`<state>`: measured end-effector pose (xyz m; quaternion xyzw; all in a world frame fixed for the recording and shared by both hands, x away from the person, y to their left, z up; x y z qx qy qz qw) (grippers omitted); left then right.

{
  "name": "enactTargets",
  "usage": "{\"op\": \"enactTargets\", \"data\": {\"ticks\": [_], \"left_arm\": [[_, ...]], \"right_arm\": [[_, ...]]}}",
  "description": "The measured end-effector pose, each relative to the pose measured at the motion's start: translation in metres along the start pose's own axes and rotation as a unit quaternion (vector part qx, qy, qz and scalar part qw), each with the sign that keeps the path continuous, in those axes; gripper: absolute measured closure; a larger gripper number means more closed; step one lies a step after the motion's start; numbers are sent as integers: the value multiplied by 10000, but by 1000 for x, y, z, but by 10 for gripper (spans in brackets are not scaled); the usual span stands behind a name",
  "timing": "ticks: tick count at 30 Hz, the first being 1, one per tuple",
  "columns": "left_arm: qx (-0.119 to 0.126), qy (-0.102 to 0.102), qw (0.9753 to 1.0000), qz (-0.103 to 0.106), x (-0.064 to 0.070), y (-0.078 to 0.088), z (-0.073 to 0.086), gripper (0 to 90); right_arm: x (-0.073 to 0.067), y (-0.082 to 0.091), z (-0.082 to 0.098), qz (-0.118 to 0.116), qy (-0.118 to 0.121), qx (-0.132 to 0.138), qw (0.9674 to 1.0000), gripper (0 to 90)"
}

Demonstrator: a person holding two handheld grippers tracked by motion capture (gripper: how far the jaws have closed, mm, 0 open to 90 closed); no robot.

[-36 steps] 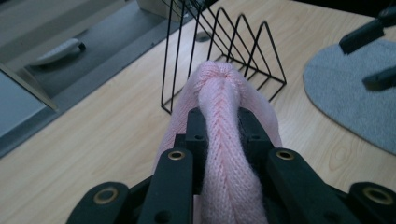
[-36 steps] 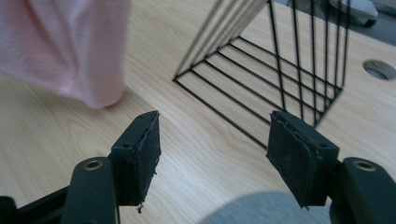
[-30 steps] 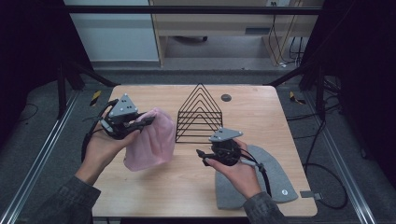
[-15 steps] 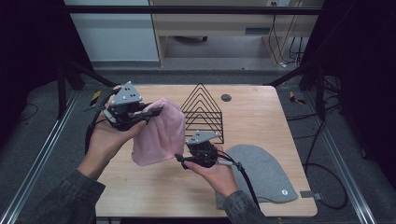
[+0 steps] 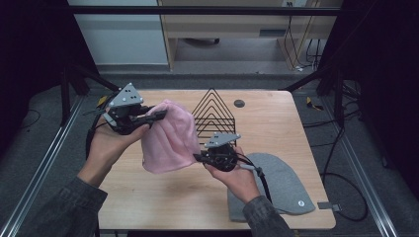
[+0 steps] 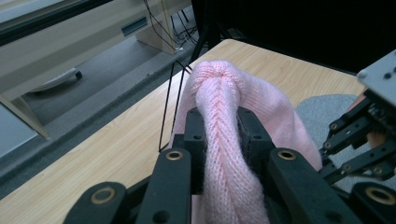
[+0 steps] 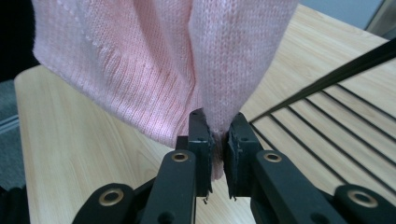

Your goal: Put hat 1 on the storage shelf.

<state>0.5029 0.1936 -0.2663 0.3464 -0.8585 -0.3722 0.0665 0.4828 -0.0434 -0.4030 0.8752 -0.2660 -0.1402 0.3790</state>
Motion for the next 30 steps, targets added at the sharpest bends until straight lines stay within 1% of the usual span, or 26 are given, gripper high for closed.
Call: {"op": "enactTargets", "data": {"ticks": [1, 2, 4, 7, 8, 9, 10, 12, 14, 16, 17, 18, 19, 20, 23, 24, 25, 26, 28, 30], "left_arm": [[24, 18, 10000, 41, -1, -1, 1, 762], [109, 80, 9998, 126, -1, -4, 1, 761], [106, 89, 9998, 156, -2, -5, 1, 760], [148, 175, 9994, 254, -3, -9, -1, 760], [180, 213, 9991, 314, -3, -9, -2, 760], [211, 239, 9989, 346, -4, -9, -3, 760], [238, 252, 9988, 356, -5, -8, -4, 760], [329, 293, 9982, 408, -7, -6, -8, 760], [356, 288, 9982, 391, -9, -3, -11, 760], [415, 332, 9979, 373, -12, 0, -14, 759], [488, 394, 9974, 362, -16, 2, -16, 759], [488, 394, 9974, 362, -16, 2, -16, 759], [521, 416, 9972, 352, -17, 3, -17, 760], [544, 439, 9970, 322, -19, 4, -19, 760], [614, 479, 9966, 255, -24, 7, -24, 759], [631, 495, 9965, 245, -26, 8, -26, 759], [700, 531, 9959, 227, -30, 10, -32, 759], [700, 531, 9959, 227, -30, 10, -32, 759], [791, 499, 9955, 133, -36, 12, -40, 759], [802, 499, 9955, 92, -38, 13, -43, 759]], "right_arm": [[2, 3, 0, 16, 17, -31, 10000, 825], [5, 6, 1, 72, 42, -91, 9999, 824], [8, 9, 1, 102, 62, -138, 9998, 824], [11, 12, 0, 154, 109, -214, 9996, 824], [11, 12, 0, 154, 109, -214, 9996, 824], [14, 17, -2, 218, 138, -265, 9993, 824], [14, 17, -2, 218, 138, -265, 9993, 824], [17, 22, -6, 257, 164, -288, 9991, 824], [24, 31, -14, 340, 193, -294, 9988, 825], [26, 33, -17, 364, 207, -298, 9987, 825], [31, 38, -23, 383, 220, -276, 9986, 826], [31, 38, -23, 383, 220, -276, 9986, 826], [35, 41, -29, 402, 247, -273, 9985, 826], [35, 41, -29, 402, 247, -273, 9985, 826], [39, 46, -40, 404, 296, -235, 9985, 826], [39, 46, -40, 404, 296, -235, 9985, 826], [41, 49, -46, 426, 309, -201, 9984, 826], [43, 50, -50, 434, 326, -193, 9983, 825], [46, 52, -56, 439, 338, -153, 9983, 825], [48, 53, -60, 451, 337, -129, 9983, 825]]}}
Point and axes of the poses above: each handheld gripper's, and its own axes: y roughly backward along the jaws, z roughly out of its underside, x roughly to its right, the point moved 2 cm from there along -y, roughly forward along the jaws, and after that the axes turned 15 degrees about -x, right-handed, at the moved point
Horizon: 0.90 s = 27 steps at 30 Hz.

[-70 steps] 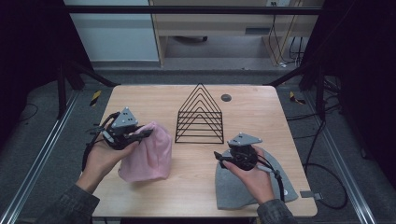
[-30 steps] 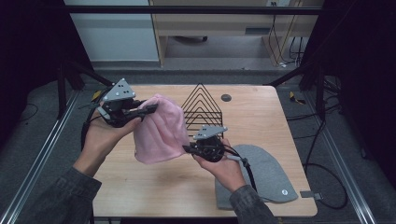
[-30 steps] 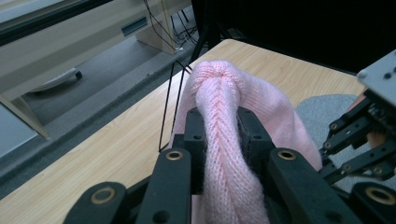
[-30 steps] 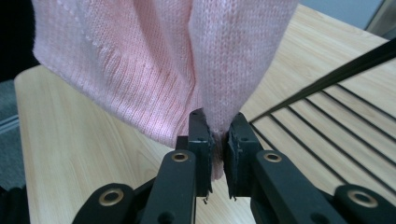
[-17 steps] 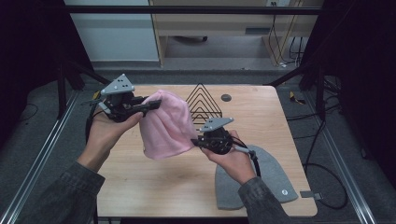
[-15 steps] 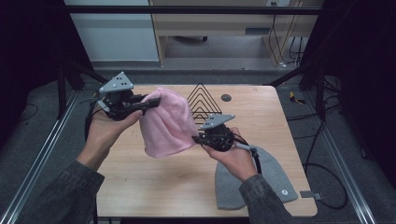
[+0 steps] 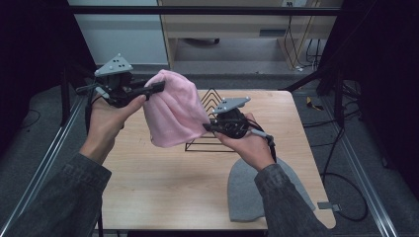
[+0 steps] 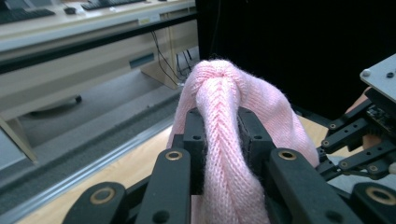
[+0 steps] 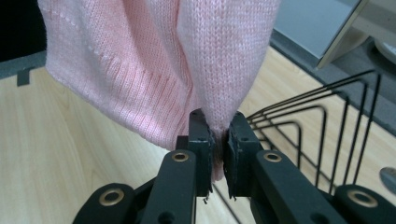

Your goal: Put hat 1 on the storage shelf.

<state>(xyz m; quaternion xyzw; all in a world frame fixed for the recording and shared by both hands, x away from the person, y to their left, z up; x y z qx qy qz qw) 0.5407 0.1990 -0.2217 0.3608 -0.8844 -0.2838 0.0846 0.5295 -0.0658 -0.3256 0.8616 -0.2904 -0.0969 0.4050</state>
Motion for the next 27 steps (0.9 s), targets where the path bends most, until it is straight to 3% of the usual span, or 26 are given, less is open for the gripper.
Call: {"op": "enactTargets", "data": {"ticks": [12, 16, 20, 27], "left_arm": [[284, 147, 9994, -104, -23, -11, -18, 760], [346, 206, 9991, -117, -28, -20, -23, 760], [336, 97, 9993, -158, -28, -31, -29, 760], [365, 99, 9993, -56, -29, -54, -31, 759]], "right_arm": [[32, 1, -23, 74, -155, 268, 9995, 824], [42, 0, -24, 122, -320, 351, 9988, 824], [54, -4, -22, 218, -415, 365, 9982, 824], [69, -13, -14, 323, -552, 303, 9975, 823]]}}
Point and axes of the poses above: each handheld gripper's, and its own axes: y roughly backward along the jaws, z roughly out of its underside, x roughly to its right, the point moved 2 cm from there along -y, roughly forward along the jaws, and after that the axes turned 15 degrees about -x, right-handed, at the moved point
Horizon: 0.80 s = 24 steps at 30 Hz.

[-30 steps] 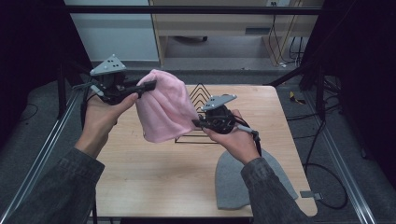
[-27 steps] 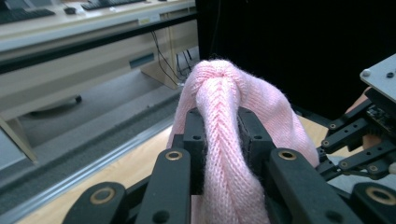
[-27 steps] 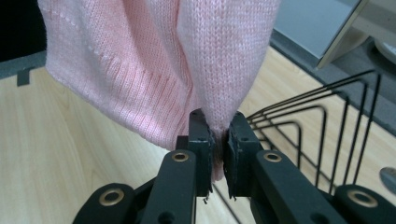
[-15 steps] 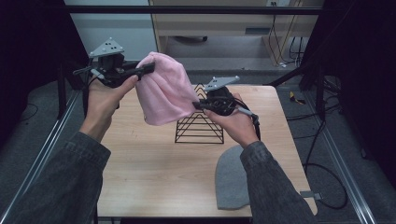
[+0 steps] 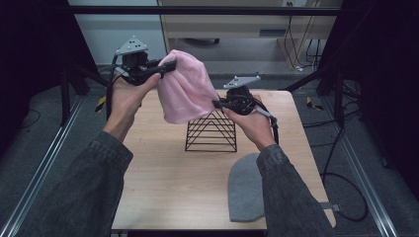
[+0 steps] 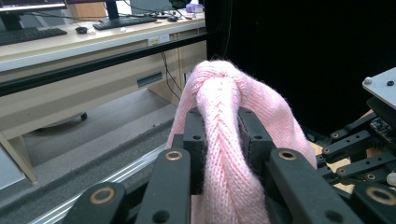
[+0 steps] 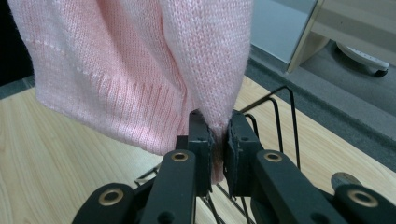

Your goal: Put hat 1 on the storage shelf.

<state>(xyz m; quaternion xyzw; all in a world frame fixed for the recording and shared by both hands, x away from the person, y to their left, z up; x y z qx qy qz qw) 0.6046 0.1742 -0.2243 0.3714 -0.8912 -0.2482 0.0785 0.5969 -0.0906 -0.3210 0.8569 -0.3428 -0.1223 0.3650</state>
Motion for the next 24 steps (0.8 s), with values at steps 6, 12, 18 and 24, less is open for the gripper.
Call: {"op": "enactTargets", "data": {"ticks": [6, 12, 18, 24], "left_arm": [[-22, 17, 10000, 55, -4, -13, 2, 758], [-2, 51, 9999, 94, -6, -19, 3, 757], [-6, 34, 9999, 134, -3, -24, 4, 756], [17, 35, 9998, 182, 2, -32, 6, 754]], "right_arm": [[6, -7, 5, 59, -13, -51, 10000, 819], [5, -10, 6, 176, 54, -95, 9998, 817], [5, -10, 13, 190, 35, -26, 9998, 818], [4, -10, 22, 228, 43, -5, 9997, 817]]}}
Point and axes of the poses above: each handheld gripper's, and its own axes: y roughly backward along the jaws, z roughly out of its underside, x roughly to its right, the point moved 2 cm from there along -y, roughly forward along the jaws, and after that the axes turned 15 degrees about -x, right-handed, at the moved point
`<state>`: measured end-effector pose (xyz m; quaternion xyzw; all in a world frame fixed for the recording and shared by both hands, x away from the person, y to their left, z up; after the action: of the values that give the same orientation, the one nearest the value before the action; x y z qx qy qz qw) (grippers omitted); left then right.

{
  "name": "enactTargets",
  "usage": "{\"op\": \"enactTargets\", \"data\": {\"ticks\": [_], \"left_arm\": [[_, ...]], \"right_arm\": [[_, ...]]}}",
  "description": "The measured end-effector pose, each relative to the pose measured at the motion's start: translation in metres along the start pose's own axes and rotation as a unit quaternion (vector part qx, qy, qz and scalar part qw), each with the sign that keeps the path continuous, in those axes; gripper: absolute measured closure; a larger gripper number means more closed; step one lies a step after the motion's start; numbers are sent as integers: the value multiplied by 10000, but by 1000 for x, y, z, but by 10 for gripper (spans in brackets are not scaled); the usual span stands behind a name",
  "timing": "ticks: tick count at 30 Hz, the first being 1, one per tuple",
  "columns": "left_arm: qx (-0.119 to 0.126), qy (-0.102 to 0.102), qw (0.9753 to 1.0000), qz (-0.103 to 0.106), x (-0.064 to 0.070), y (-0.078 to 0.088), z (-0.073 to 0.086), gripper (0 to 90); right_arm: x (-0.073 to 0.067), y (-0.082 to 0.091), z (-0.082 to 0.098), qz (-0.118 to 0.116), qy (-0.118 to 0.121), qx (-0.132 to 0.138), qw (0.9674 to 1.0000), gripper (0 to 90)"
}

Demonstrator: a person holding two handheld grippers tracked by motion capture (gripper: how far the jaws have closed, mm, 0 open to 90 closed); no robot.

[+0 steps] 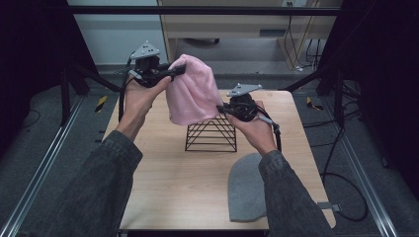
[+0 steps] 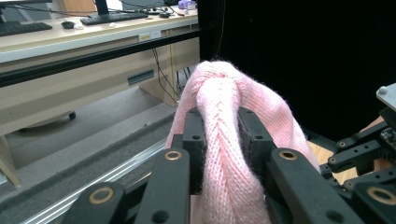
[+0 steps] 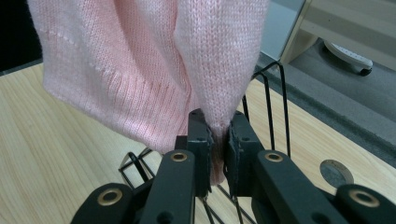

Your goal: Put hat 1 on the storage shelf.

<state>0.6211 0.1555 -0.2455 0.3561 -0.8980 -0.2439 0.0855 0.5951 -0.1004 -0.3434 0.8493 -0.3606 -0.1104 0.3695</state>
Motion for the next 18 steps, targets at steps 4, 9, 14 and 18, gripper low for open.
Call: {"op": "enactTargets", "data": {"ticks": [4, 9, 14, 18], "left_arm": [[-16, -36, 10000, 32, 3, -6, 1, 753], [-25, -50, 10000, 75, 7, -12, 2, 751], [-48, -52, 9999, 108, 9, -14, 4, 751], [-96, -68, 9999, 125, 11, -15, 6, 751]], "right_arm": [[2, 0, 6, 33, -6, -18, 10000, 814], [4, 0, 13, 65, -32, -55, 10000, 814], [5, 0, 15, 98, 3, -83, 9999, 815], [5, -1, 20, 88, -12, -122, 9999, 816]]}}
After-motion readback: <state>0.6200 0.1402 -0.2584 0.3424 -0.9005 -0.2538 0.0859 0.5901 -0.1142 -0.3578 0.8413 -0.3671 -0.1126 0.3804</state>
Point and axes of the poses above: each handheld gripper's, and its own axes: y roughly backward along the jaws, z roughly out of its underside, x roughly to its right, the point moved 2 cm from there along -y, roughly forward along the jaws, and after that the axes turned 15 degrees about -x, right-handed, at the moved point
